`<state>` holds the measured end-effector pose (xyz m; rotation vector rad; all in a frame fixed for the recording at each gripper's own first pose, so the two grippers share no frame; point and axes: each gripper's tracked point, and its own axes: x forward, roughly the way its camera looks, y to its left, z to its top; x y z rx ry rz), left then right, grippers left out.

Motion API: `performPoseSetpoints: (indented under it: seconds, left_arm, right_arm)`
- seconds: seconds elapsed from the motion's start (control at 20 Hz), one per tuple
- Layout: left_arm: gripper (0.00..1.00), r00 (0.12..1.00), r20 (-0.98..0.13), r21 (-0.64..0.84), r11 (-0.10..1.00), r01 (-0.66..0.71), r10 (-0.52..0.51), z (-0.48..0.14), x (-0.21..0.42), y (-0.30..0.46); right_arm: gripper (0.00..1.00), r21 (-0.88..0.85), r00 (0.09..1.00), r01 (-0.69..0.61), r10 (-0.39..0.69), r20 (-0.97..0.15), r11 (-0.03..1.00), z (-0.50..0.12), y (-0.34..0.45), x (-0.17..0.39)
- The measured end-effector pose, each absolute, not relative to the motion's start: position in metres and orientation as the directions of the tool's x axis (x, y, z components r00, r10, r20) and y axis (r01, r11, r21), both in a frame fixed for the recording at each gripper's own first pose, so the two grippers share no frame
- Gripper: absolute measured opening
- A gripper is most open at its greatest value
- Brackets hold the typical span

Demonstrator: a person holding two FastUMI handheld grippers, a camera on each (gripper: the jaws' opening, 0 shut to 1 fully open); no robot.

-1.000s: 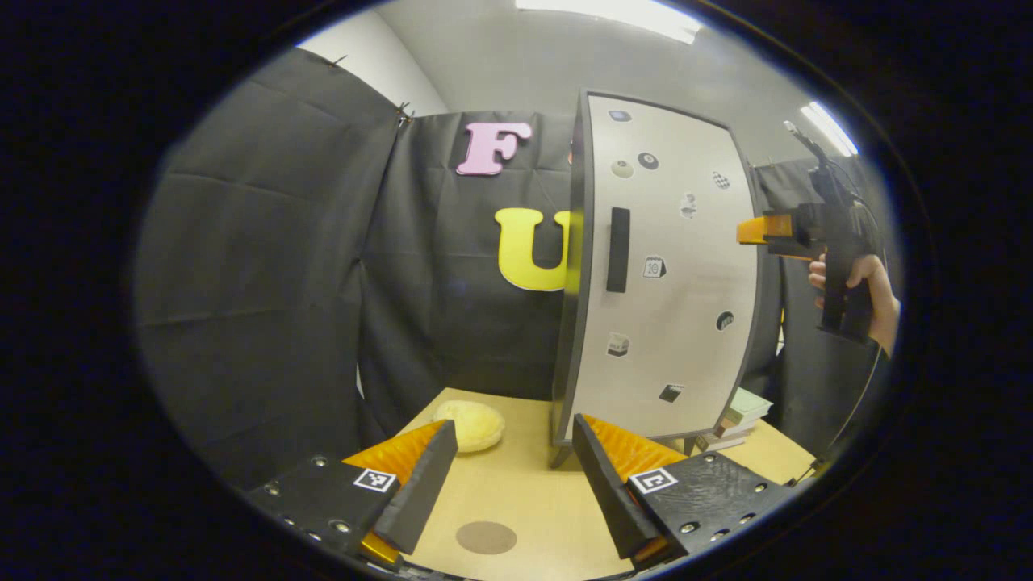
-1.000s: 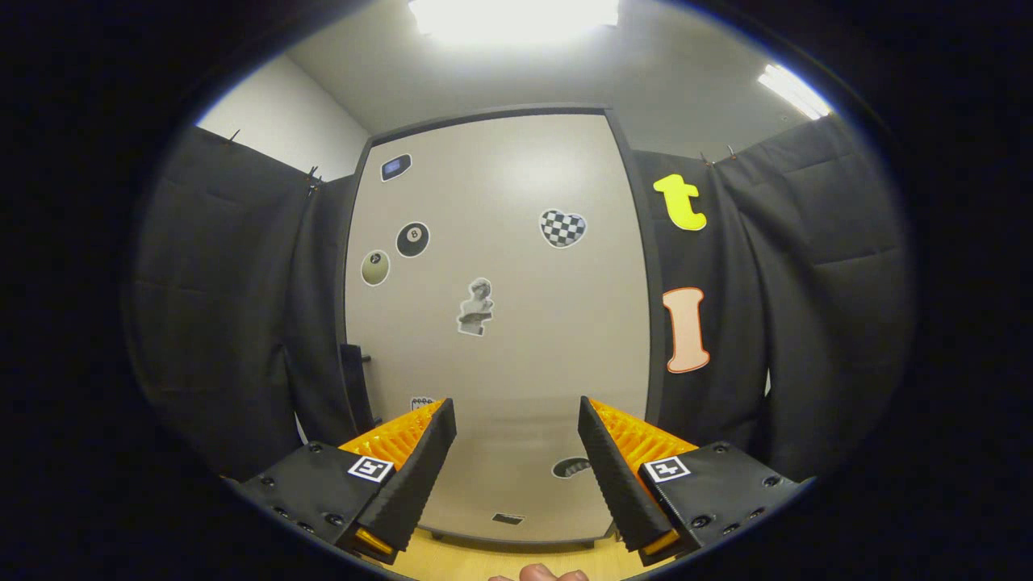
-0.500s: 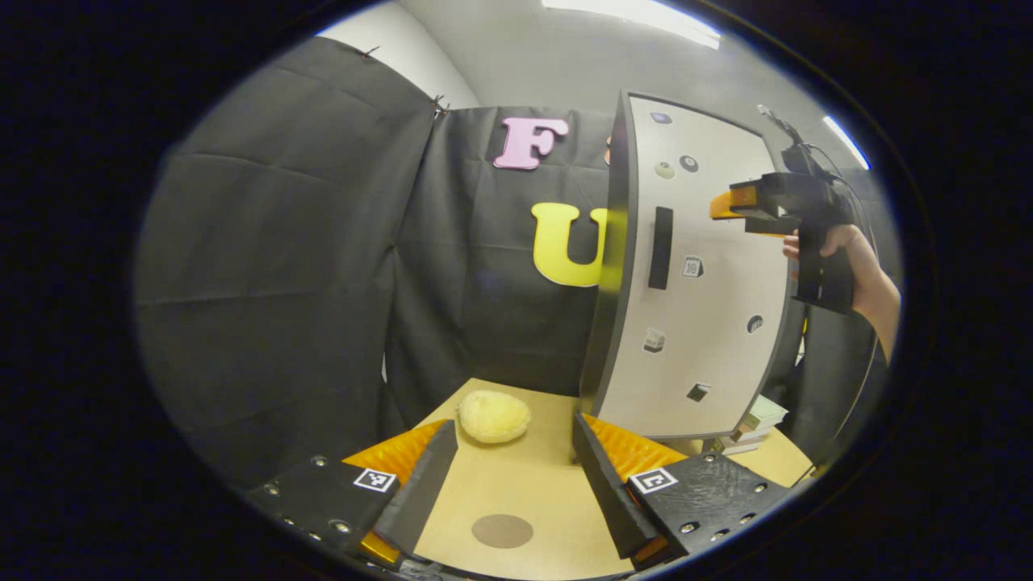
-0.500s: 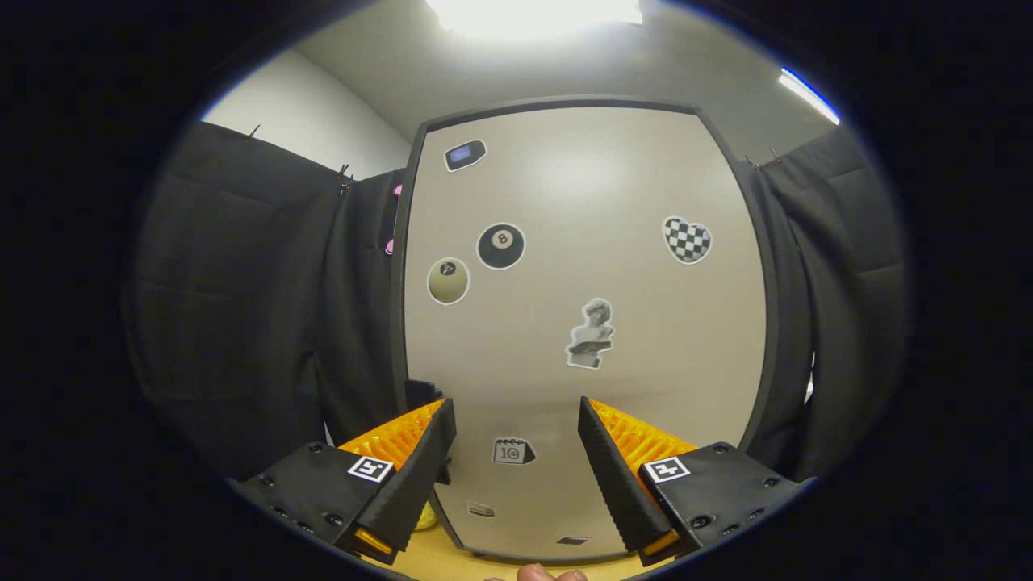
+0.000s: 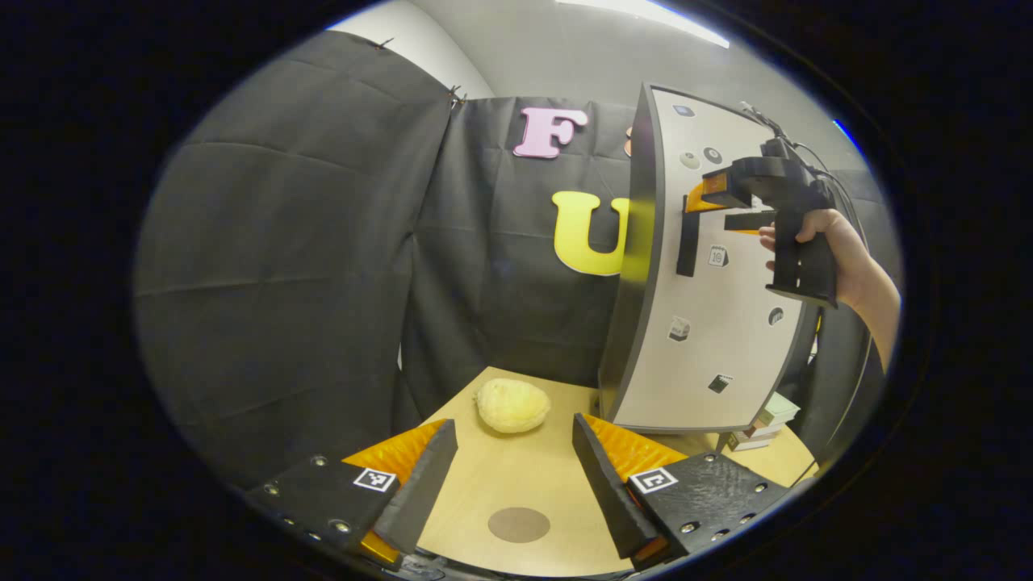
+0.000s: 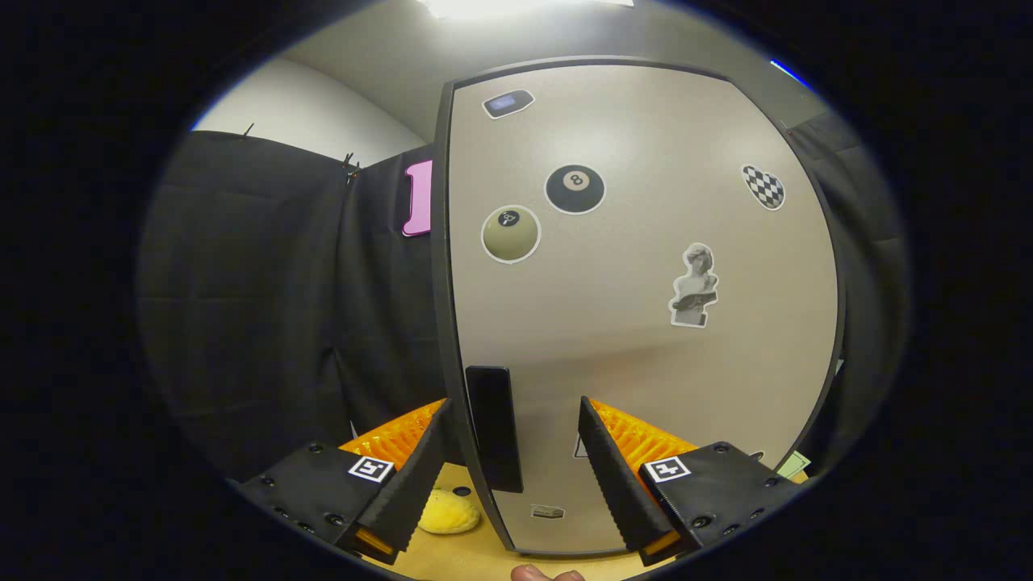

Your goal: Open the cabinet door with the right hand, grasp the bottle in the cabinet with the left hand and place it on the coaster, then close the cabinet door with the right hand.

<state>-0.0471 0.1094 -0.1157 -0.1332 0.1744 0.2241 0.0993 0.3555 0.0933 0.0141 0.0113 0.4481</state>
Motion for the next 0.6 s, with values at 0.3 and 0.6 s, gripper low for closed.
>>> performPoseSetpoints:
  seconds: [0.3,0.6]
  left_arm:
    - [0.87,0.954,-0.192,-0.118,0.96,-0.254,0.229,-0.122,-0.051,0.117]
    - [0.86,0.947,-0.203,-0.133,0.952,-0.277,0.248,-0.128,-0.057,0.125]
  right_arm:
    - [0.95,-0.022,0.916,-0.39,0.386,-0.107,0.92,0.062,0.377,0.119]
    - [0.59,-0.023,0.924,-0.363,0.357,-0.134,0.931,0.055,0.385,0.122]
